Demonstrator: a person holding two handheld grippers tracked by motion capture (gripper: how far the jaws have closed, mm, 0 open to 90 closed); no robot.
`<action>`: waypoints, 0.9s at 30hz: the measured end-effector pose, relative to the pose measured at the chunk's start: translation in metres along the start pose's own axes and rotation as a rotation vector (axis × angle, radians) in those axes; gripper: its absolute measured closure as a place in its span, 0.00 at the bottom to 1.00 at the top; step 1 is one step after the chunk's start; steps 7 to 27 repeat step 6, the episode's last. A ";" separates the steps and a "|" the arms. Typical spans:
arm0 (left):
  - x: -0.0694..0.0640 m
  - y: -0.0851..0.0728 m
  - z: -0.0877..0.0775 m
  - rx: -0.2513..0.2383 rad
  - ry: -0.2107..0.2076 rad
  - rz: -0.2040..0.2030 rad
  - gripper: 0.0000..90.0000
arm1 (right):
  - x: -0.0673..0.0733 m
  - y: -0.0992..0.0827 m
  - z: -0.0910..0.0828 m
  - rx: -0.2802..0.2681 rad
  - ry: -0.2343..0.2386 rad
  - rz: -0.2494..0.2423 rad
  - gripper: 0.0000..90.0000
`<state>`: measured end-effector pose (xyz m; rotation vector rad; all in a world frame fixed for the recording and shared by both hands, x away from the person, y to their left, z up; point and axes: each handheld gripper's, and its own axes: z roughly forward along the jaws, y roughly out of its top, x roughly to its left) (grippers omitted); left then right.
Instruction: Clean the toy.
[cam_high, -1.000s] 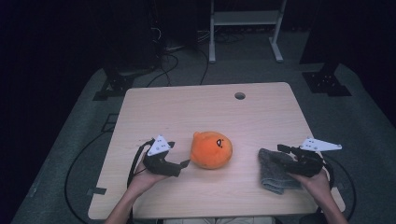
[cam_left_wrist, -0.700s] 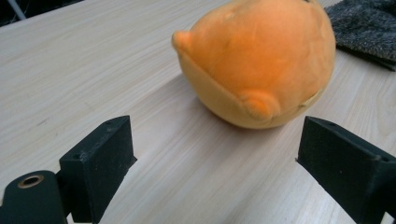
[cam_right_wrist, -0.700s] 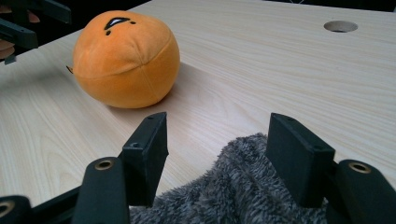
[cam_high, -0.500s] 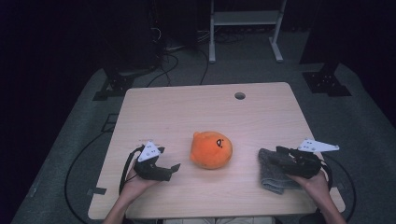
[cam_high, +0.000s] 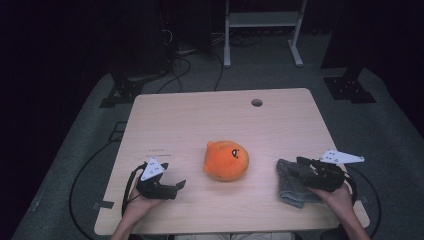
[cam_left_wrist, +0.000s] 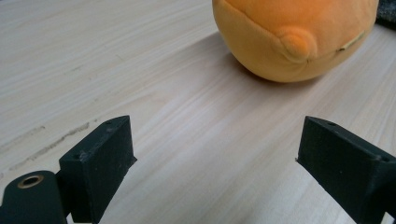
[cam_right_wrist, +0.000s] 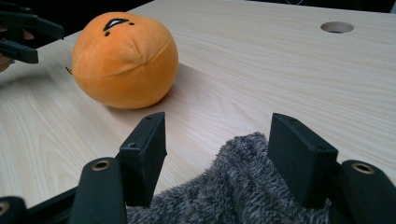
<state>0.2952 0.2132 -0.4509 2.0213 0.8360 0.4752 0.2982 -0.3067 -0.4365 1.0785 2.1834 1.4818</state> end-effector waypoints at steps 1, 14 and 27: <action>0.000 -0.001 0.000 0.002 0.000 0.004 0.11 | 0.000 -0.001 0.000 -0.006 -0.002 0.003 0.40; 0.001 0.000 0.005 -0.001 0.002 0.014 0.10 | -0.002 -0.004 -0.002 -0.023 -0.029 0.010 0.39; 0.001 0.000 0.005 -0.001 0.002 0.014 0.10 | -0.002 -0.004 -0.002 -0.023 -0.029 0.010 0.39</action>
